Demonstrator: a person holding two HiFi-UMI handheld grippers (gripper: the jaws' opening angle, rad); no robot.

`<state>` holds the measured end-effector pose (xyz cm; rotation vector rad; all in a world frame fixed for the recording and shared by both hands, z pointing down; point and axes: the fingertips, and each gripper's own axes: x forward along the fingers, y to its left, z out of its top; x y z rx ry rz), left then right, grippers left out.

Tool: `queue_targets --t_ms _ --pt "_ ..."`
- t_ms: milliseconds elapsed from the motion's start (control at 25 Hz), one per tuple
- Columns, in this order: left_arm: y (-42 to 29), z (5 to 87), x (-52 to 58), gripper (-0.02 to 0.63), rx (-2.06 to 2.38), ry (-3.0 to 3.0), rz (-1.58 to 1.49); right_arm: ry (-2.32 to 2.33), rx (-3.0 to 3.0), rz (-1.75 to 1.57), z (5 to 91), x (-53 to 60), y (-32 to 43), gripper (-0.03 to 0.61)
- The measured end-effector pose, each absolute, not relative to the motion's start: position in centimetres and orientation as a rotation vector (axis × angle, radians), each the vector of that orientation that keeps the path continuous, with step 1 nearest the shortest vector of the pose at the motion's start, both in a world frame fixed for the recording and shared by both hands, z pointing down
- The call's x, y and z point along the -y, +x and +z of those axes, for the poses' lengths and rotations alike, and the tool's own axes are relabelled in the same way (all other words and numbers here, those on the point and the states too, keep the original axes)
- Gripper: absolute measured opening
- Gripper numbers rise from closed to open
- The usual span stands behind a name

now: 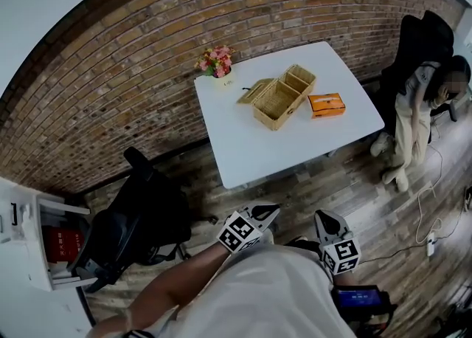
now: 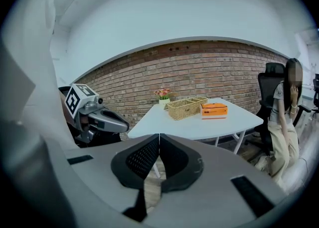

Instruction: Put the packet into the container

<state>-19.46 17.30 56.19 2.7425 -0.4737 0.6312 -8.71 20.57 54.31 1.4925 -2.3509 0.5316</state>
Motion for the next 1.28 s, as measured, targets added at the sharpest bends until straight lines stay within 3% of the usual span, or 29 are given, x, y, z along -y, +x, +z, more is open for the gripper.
queue_targets --t_ms 600,1280 --pt "-18.0 57.2 -14.7 0.011 0.502 2.701 0.681 1.483 2.359 0.597 55.3 -16.6 -6.3 0.012" --pt "-8.2 55.5 -9.1 0.011 0.578 2.712 0.708 1.448 2.451 0.593 54.7 -10.1 3.0 0.012"
